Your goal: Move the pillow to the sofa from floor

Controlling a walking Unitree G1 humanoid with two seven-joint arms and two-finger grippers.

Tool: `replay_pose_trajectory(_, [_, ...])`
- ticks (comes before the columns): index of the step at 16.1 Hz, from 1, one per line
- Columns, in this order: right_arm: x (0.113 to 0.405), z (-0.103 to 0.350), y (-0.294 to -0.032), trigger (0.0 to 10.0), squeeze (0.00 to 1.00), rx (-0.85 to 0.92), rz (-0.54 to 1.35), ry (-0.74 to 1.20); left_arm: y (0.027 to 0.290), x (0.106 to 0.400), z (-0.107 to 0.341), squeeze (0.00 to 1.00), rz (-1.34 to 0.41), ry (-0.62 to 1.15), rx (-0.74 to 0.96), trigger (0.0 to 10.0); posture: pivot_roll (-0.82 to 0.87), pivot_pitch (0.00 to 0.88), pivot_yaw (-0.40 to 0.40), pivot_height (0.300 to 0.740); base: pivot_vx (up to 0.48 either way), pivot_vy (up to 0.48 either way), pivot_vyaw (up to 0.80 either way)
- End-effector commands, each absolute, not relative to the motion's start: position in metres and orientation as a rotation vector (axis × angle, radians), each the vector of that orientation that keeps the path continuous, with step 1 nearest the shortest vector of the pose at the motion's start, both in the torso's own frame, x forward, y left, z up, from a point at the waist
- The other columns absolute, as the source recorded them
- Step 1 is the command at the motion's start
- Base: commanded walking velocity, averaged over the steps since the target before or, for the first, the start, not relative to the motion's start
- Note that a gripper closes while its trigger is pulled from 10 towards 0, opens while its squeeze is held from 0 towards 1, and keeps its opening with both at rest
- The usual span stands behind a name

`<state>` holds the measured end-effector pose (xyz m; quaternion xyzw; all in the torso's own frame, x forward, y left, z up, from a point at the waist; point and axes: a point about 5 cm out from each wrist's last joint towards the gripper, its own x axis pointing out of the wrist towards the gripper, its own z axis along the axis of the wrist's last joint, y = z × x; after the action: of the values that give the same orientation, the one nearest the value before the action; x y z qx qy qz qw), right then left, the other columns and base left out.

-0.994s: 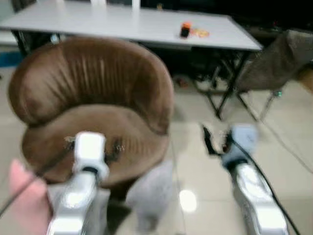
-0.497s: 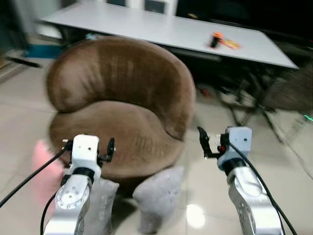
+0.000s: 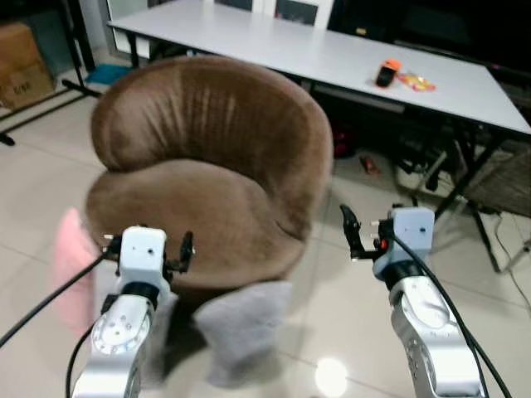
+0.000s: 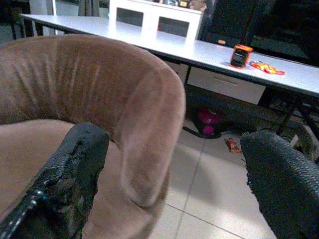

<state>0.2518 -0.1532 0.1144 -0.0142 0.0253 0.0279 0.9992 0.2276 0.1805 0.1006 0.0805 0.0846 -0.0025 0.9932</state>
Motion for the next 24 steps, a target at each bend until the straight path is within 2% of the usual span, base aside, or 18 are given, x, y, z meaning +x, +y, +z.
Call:
replay_pose_trajectory(1, [0.251,0.116,-0.164,10.0,0.00,-0.095,0.009,0.034,0.171,0.228,0.101,0.00,-0.034,0.164,0.154,10.0,0.02,0.000,-0.087,0.740,0.000,-0.442,0.00])
replay_pose_trajectory(3, [0.250,0.123,-0.178,10.0,0.00,-0.326,-0.240,-0.046,0.171,0.227,0.101,0.00,-0.032,0.160,0.157,10.0,0.02,0.000,-0.094,0.740,0.000,-0.442,0.00])
replay_pose_trajectory(4, [0.249,0.122,-0.179,10.0,0.00,-0.329,-0.234,-0.029,0.172,0.227,0.101,0.00,-0.030,0.160,0.158,10.0,0.02,0.000,-0.094,0.740,0.000,-0.439,0.00])
replay_pose_trajectory(7, [0.249,0.118,-0.176,10.0,0.00,-0.293,-0.187,0.011,0.170,0.226,0.102,0.00,-0.046,0.142,0.165,10.0,0.02,0.000,-0.091,0.740,0.000,-0.229,0.00])
replay_pose_trajectory(9, [0.245,0.106,-0.163,10.0,0.00,-0.041,0.066,0.152,0.167,0.223,0.103,0.00,-0.067,0.138,0.161,10.0,0.01,0.000,-0.090,0.740,0.000,0.000,0.00])
replay_pose_trajectory(12, [0.241,0.106,-0.157,10.0,0.00,-0.057,0.090,0.129,0.167,0.222,0.101,0.00,-0.085,0.146,0.171,10.0,0.01,0.000,-0.087,0.740,0.000,0.000,0.53])
replay_pose_trajectory(19, [0.238,0.100,-0.150,10.0,0.00,0.034,0.167,0.188,0.169,0.220,0.102,0.00,-0.092,0.149,0.178,10.0,0.02,0.000,-0.076,0.740,0.000,0.000,0.80])
replay_pose_trajectory(22, [0.239,0.098,-0.154,10.0,0.00,0.100,0.116,0.199,0.171,0.220,0.102,0.00,-0.090,0.146,0.179,10.0,0.02,0.000,-0.072,0.740,0.000,0.000,0.00])
replay_pose_trajectory(24, [0.239,0.099,-0.153,10.0,0.00,0.076,0.125,0.191,0.171,0.220,0.102,0.00,-0.091,0.144,0.174,10.0,0.02,0.000,-0.075,0.740,0.000,0.000,0.00])
